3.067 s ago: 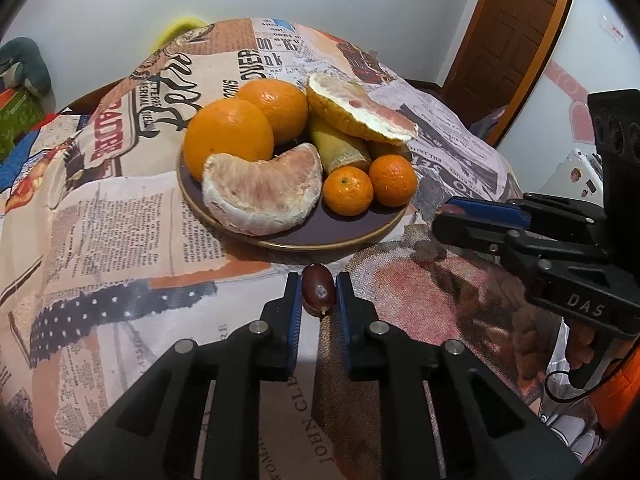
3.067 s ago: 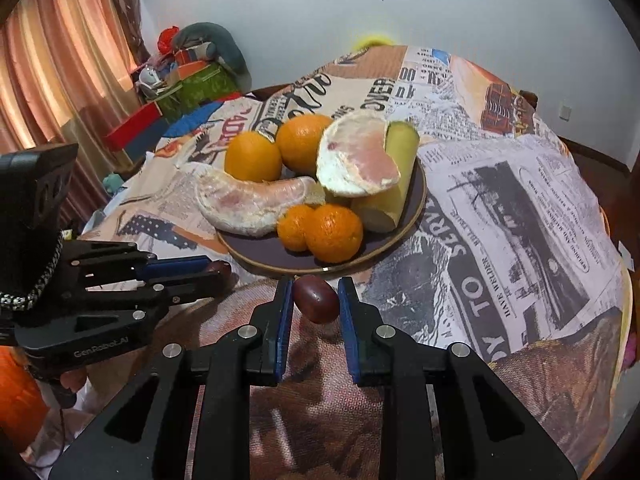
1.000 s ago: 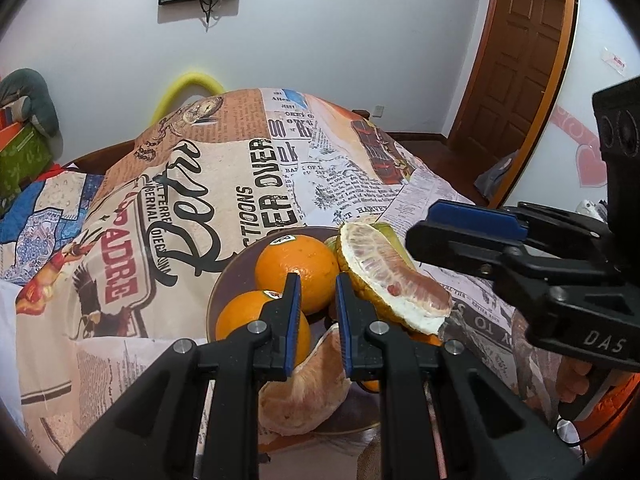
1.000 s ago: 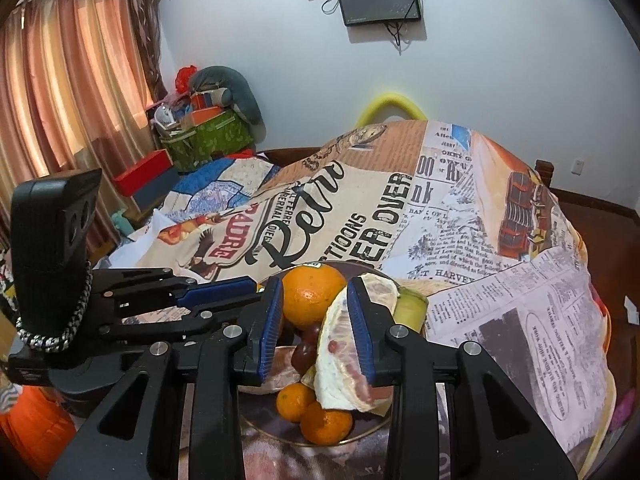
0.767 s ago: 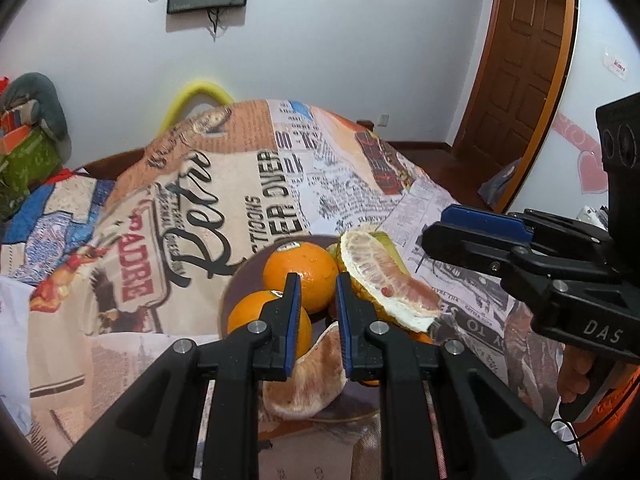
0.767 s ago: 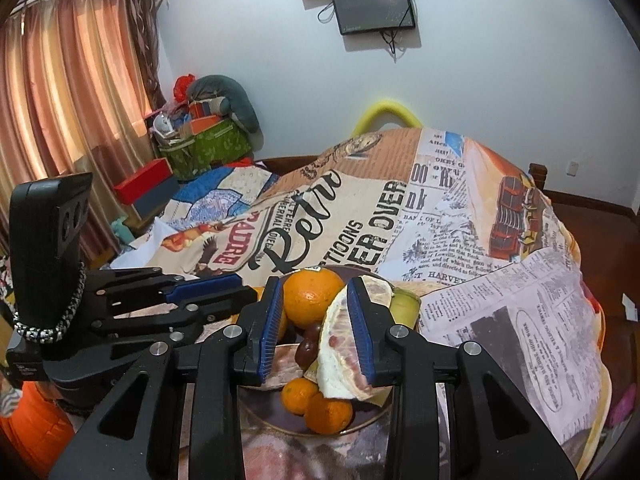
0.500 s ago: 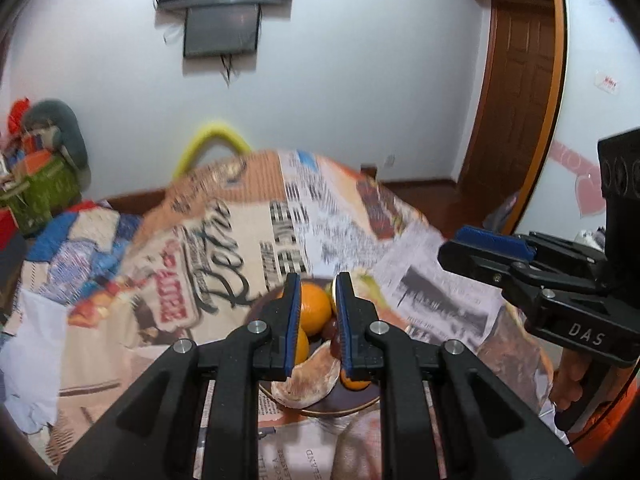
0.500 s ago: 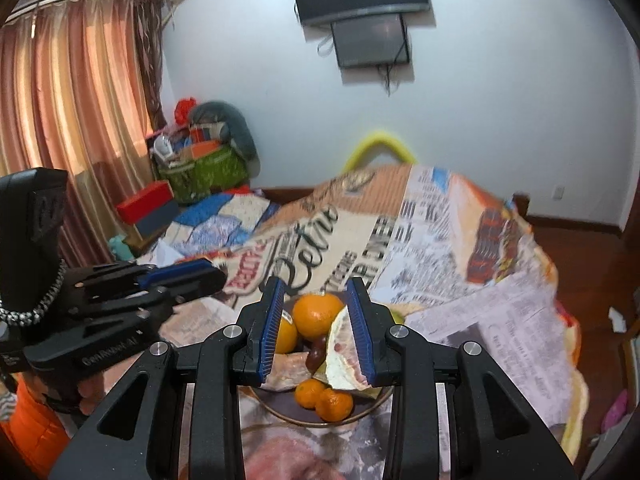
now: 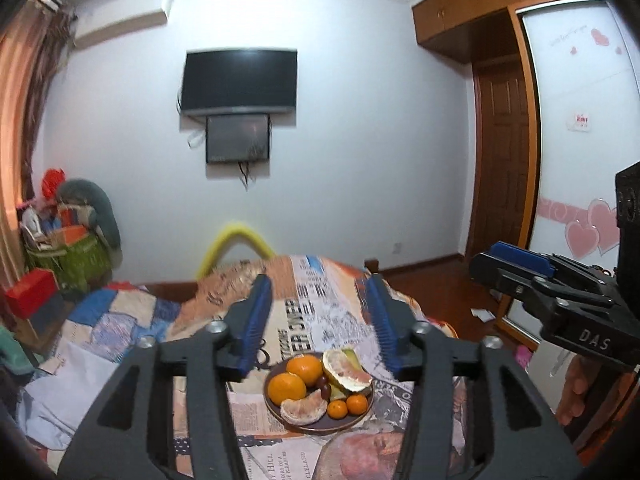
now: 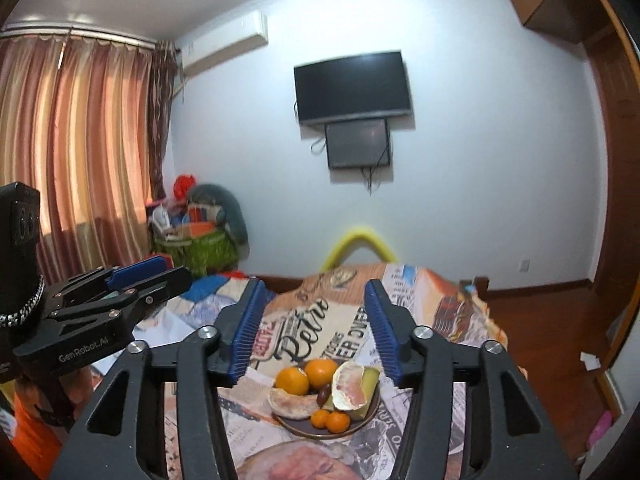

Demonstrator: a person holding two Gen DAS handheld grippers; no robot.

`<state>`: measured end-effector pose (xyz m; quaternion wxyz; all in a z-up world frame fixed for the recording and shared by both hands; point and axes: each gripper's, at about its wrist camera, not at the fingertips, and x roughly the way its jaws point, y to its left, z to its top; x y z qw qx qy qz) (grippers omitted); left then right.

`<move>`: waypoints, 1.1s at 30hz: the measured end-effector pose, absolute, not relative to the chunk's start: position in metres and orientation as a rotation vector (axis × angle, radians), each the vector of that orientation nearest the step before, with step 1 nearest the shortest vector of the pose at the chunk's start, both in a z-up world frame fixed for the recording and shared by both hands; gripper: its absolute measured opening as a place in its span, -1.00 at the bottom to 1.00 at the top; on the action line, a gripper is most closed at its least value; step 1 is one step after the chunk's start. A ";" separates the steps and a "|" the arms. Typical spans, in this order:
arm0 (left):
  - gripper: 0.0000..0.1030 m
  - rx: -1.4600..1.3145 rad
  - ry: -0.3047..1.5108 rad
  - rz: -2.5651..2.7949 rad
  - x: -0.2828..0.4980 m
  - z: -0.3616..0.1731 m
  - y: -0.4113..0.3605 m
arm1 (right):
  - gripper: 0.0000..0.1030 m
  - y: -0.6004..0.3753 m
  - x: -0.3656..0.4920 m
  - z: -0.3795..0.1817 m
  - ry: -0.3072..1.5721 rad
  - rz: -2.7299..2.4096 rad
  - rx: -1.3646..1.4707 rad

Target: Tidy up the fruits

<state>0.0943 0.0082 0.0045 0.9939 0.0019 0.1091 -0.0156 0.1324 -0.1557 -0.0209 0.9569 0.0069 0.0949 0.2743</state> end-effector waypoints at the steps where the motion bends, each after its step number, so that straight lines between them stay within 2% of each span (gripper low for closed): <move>1: 0.25 0.008 0.208 -0.028 0.089 0.007 0.007 | 0.03 -0.157 0.128 -0.020 0.185 0.555 0.019; 4: 0.61 0.005 0.179 -0.023 0.073 0.012 0.004 | 0.27 -0.160 0.119 -0.019 0.165 0.547 0.029; 7: 0.79 0.014 0.151 -0.012 0.061 0.014 0.001 | 0.42 -0.158 0.111 -0.019 0.142 0.519 0.019; 11: 0.88 0.023 0.130 -0.011 0.049 0.015 -0.003 | 0.64 -0.157 0.105 -0.020 0.125 0.499 0.020; 15: 0.95 0.016 0.119 -0.006 0.041 0.014 -0.005 | 0.78 -0.157 0.100 -0.020 0.115 0.477 0.020; 17: 0.96 0.008 0.117 -0.005 0.038 0.013 -0.006 | 0.98 -0.160 0.096 -0.021 0.105 0.462 0.021; 33: 0.99 -0.021 0.121 0.002 0.037 0.009 -0.001 | 1.00 -0.159 0.082 -0.025 0.092 0.426 0.010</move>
